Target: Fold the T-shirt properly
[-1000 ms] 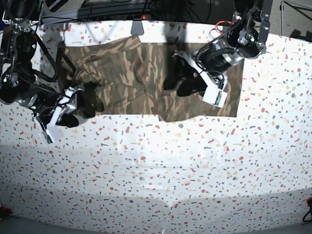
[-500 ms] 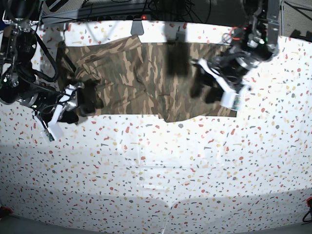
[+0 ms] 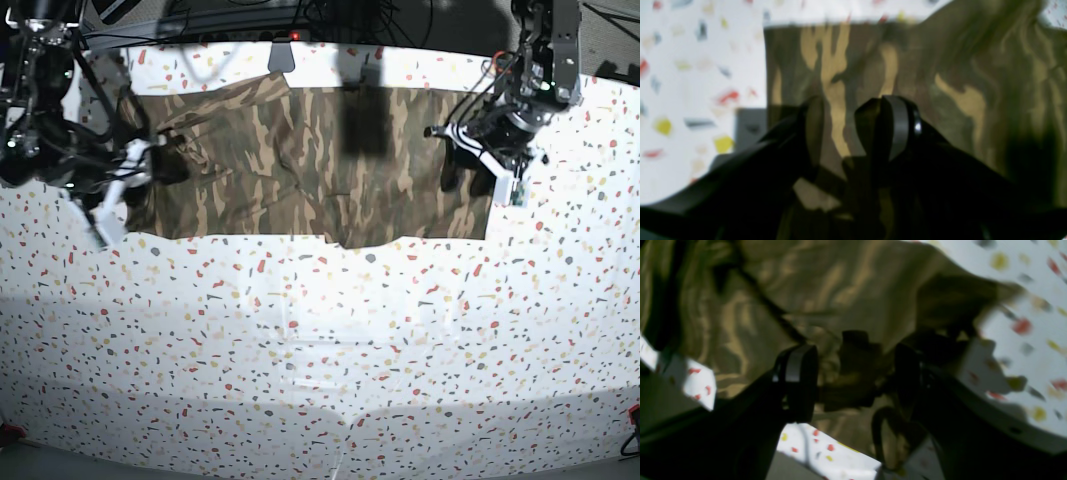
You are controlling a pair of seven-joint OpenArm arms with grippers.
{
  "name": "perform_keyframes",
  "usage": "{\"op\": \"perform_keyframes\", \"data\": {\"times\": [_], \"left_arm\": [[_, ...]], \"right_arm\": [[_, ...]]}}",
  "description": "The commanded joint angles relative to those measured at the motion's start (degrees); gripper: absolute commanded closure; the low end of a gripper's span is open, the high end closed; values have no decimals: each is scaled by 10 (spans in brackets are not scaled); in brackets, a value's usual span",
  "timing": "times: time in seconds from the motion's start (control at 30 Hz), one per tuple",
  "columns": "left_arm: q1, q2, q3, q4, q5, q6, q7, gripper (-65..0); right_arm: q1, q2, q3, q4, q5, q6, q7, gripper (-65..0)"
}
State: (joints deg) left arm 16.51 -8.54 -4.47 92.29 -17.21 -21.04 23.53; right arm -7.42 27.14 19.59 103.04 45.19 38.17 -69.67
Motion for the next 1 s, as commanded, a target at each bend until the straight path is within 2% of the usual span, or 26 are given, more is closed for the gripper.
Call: {"op": "perform_keyframes", "data": {"times": [0.0,0.07,0.17,0.27,0.4,0.47,0.67,0.87,0.97], "left_arm": [[-5,-2,-1,-3,-6,-1,-15,-266],[-5,-2,-1,-20,-5,-2,-24,-266],[-5,-2,-1,-24,-6,-2,-26,-266],[-7,-2,-1,-24,-6,-2,-26,-266],[-7,-2,-1,-22,-7,-2,-26,-265],[-7,-2,-1,-22,-7,-2,-26,-265],[-6,-2,-1,-22,-8,-2,-26,-265],[-6,-2,-1,-22,-8,-2,-26,-265],[-7,-2,-1,-22,-8,-2,-26,-265]], "right_arm": [[6,10,21,1,9,1,7,-364],[6,10,56,-14,10,1,-6,-364],[5,23,99,-47,47,-17,-49,-364],[0,38,121,-105,50,-20,-48,-364],[2,54,121,-185,50,-12,-47,-364],[9,53,121,-216,49,9,-37,-364],[49,48,120,-309,45,18,4,-364],[87,47,118,-379,46,18,-4,-364],[90,47,118,-398,76,18,-26,-364]]}}
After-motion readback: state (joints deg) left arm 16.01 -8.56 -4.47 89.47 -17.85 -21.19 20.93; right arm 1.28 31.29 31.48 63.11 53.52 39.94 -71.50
